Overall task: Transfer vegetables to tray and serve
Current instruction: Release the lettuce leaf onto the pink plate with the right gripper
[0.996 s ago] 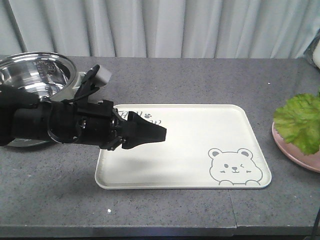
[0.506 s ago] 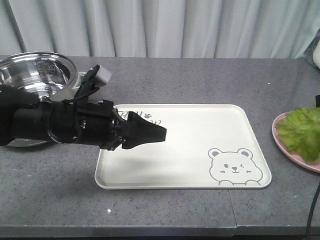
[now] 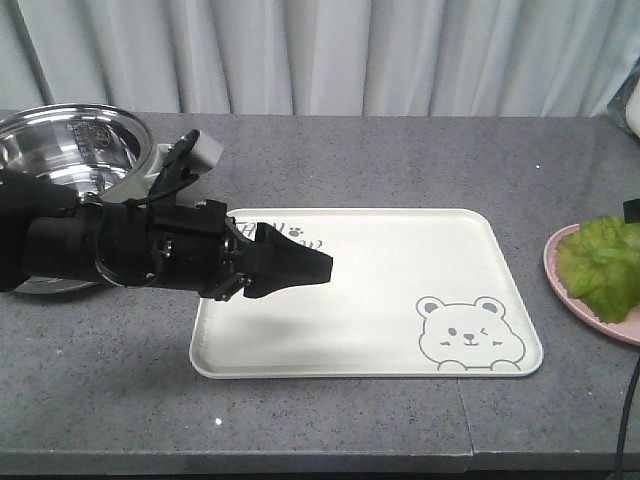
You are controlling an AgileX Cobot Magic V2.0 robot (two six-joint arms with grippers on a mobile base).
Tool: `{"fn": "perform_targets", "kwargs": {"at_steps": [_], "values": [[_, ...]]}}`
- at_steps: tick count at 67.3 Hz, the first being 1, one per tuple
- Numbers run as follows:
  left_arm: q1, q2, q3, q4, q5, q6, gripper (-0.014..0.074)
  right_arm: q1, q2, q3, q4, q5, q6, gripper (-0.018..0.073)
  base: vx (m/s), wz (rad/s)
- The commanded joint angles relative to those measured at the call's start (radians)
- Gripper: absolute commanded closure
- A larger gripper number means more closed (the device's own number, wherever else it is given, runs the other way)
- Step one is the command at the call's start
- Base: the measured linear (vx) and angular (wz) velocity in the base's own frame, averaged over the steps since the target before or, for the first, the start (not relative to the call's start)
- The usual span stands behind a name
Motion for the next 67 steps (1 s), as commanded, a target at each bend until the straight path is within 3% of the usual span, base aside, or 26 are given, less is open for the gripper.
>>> {"fn": "perform_targets", "kwargs": {"at_steps": [1, 16, 23, 42, 54, 60, 67], "values": [[-0.004, -0.036, -0.031, -0.065, 0.021, -0.004, 0.0110, -0.006, -0.026, -0.031, -0.061, -0.054, 0.043, 0.0435, 0.00, 0.00], [-0.004, -0.036, -0.031, -0.065, 0.021, -0.004, 0.0110, -0.006, -0.026, -0.031, -0.098, -0.061, 0.055, 0.0182, 0.00, 0.00], [-0.004, -0.036, -0.031, -0.065, 0.021, -0.004, 0.0110, -0.006, -0.026, -0.031, -0.105, -0.061, 0.055, 0.0118, 0.00, 0.00], [-0.004, -0.036, -0.031, -0.065, 0.021, -0.004, 0.0110, -0.006, -0.073, -0.031, -0.108, -0.033, 0.061, 0.0112, 0.00, 0.00], [-0.004, -0.036, -0.031, -0.065, 0.021, -0.004, 0.0110, -0.011, -0.128, -0.031, -0.145, 0.043, 0.186, 0.0128, 0.00, 0.00], [-0.004, -0.036, -0.031, -0.065, 0.021, -0.004, 0.0110, -0.057, -0.129, -0.052, -0.158, 0.100, 0.246, 0.0143, 0.00, 0.00], [-0.004, -0.036, -0.031, -0.065, 0.021, -0.004, 0.0110, -0.126, -0.107, -0.113, -0.122, 0.176, 0.244, 0.0157, 0.00, 0.00]]}}
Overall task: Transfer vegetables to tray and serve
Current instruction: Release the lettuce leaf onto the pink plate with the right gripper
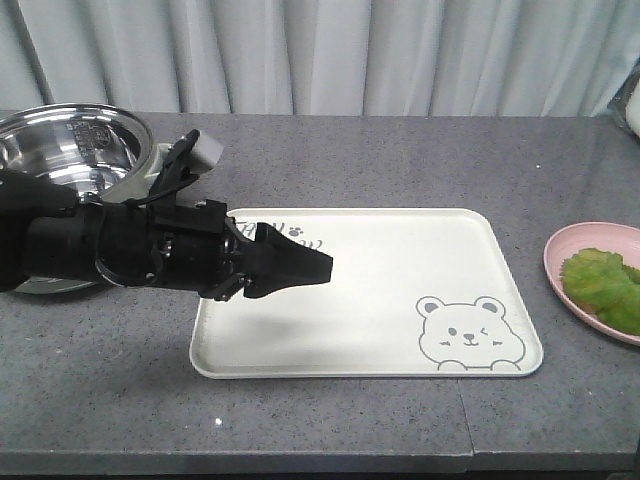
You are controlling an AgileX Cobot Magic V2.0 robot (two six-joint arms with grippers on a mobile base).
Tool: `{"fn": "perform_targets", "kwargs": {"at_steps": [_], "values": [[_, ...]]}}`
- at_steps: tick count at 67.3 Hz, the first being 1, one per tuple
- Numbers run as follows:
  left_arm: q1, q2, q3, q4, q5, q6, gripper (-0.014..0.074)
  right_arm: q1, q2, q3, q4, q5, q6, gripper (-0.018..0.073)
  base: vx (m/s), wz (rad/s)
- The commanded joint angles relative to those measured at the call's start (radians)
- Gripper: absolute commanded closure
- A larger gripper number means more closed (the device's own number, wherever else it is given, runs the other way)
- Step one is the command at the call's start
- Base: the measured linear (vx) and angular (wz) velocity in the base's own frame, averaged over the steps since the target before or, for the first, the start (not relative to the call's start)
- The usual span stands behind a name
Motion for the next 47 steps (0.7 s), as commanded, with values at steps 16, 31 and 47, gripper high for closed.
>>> {"fn": "perform_targets", "kwargs": {"at_steps": [16, 31, 47], "values": [[-0.004, -0.036, -0.031, -0.065, 0.021, -0.004, 0.0110, -0.093, 0.100, -0.202, -0.011, 0.122, 0.004, 0.0168, 0.00, 0.00], [-0.004, -0.036, -0.031, -0.065, 0.021, -0.004, 0.0110, -0.093, 0.245, -0.325, -0.067, 0.194, 0.002, 0.0168, 0.00, 0.00], [-0.004, -0.036, -0.031, -0.065, 0.021, -0.004, 0.0110, -0.093, 0.364, -0.409, -0.086, 0.222, -0.030, 0.0168, 0.00, 0.00]]}}
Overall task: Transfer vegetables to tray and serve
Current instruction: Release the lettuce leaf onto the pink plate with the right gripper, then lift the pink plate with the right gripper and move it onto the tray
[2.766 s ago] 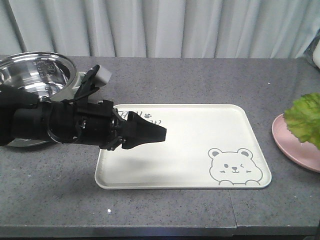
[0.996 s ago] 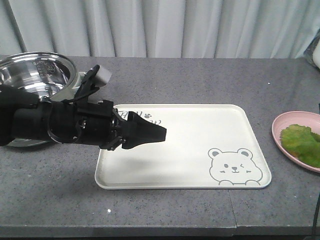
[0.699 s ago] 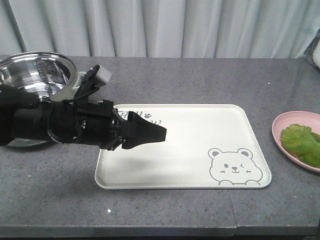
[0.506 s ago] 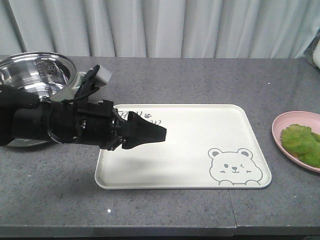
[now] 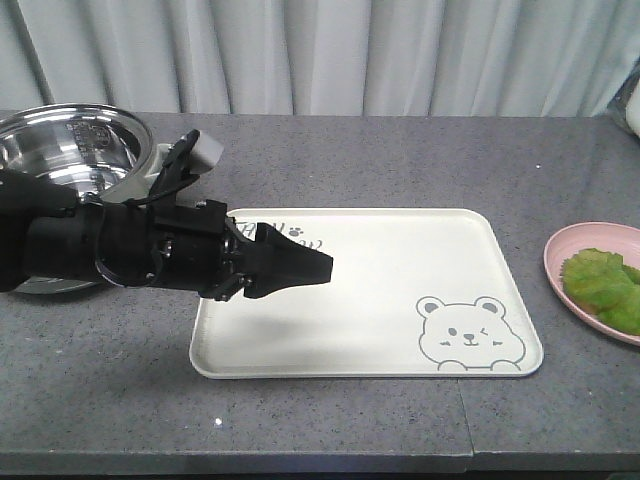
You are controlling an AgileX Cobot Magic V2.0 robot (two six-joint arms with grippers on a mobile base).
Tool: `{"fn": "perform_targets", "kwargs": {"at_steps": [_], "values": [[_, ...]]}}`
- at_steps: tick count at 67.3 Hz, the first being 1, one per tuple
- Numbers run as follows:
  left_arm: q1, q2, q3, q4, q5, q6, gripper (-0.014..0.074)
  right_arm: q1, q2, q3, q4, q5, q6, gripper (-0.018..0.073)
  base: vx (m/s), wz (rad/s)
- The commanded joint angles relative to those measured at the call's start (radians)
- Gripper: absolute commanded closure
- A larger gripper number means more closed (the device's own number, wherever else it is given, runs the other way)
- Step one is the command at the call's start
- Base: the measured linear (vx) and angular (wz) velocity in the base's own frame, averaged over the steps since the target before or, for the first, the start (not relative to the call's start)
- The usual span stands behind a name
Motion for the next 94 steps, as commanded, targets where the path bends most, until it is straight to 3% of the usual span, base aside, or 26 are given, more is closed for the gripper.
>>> {"fn": "perform_targets", "kwargs": {"at_steps": [1, 24, 46, 59, 79, 94], "values": [[-0.004, -0.036, -0.031, -0.065, 0.021, -0.004, 0.0110, -0.007, -0.006, -0.047, 0.003, -0.016, -0.035, 0.0168, 0.00, 0.00], [-0.004, -0.036, -0.031, -0.065, 0.021, -0.004, 0.0111, -0.007, 0.099, -0.049, -0.002, -0.098, -0.141, 0.0168, 0.00, 0.00], [-0.004, -0.036, -0.031, -0.065, 0.021, -0.004, 0.0111, -0.007, 0.150, -0.049, -0.005, -0.184, -0.146, 0.0192, 0.00, 0.00], [-0.004, -0.036, -0.031, -0.065, 0.021, -0.004, 0.0111, -0.007, 0.176, -0.049, 0.007, -0.172, -0.153, 0.0295, 0.00, 0.00], [-0.004, -0.036, -0.031, -0.065, 0.021, -0.004, 0.0111, -0.007, 0.167, -0.049, 0.007, -0.173, -0.158, 0.0572, 0.00, 0.00], [-0.004, -0.036, -0.031, -0.065, 0.021, -0.004, 0.0111, -0.007, 0.121, -0.049, 0.042, -0.161, -0.158, 0.0569, 0.00, 0.00]]}}
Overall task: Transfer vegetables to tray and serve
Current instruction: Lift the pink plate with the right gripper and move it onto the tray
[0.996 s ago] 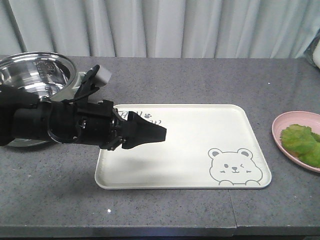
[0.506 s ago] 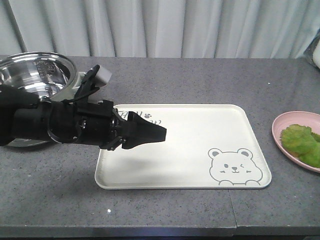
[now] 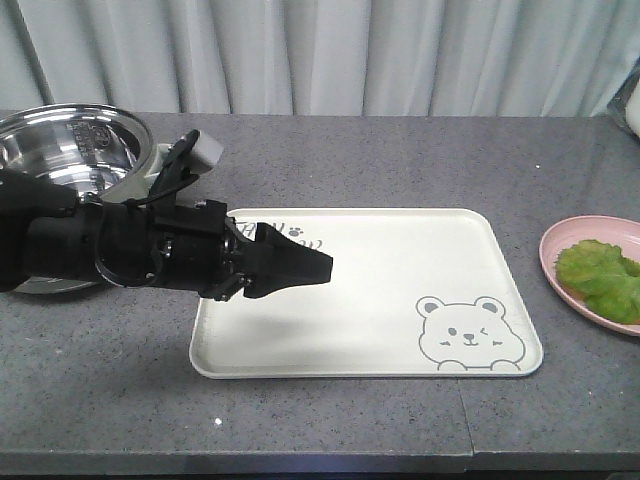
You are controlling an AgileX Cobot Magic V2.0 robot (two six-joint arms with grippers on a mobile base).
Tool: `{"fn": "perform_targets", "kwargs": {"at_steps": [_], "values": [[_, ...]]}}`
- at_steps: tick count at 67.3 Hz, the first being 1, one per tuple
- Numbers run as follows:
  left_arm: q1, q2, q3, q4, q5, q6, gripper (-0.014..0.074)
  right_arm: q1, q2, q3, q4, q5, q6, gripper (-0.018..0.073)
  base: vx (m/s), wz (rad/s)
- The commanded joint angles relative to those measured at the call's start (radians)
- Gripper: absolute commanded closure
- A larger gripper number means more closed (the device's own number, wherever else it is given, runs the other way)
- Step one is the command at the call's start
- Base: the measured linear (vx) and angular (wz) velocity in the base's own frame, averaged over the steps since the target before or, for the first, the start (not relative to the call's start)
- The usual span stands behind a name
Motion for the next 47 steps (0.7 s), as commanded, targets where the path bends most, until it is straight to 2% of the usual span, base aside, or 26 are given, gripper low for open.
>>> {"fn": "perform_targets", "kwargs": {"at_steps": [1, 15, 30, 38, 47], "values": [[-0.004, -0.036, -0.031, -0.065, 0.021, -0.004, 0.0111, -0.007, -0.090, -0.026, 0.024, -0.020, -0.008, 0.0569, 0.00, 0.00], [-0.004, -0.036, -0.031, -0.065, 0.021, -0.004, 0.0111, -0.007, -0.171, -0.026, 0.141, -0.002, -0.030, 0.0569, 0.00, 0.00], [-0.004, -0.036, -0.031, -0.065, 0.021, -0.004, 0.0111, 0.020, -0.224, -0.026, 0.217, 0.046, -0.038, 0.0566, 0.00, 0.00], [-0.004, -0.036, -0.031, -0.065, 0.021, -0.004, 0.0111, 0.081, -0.232, -0.026, 0.233, 0.070, -0.041, 0.0565, 0.00, 0.00], [-0.004, -0.036, -0.031, -0.065, 0.021, -0.004, 0.0111, 0.189, -0.232, -0.026, 0.247, 0.081, -0.041, 0.0565, 0.00, 0.00]]}}
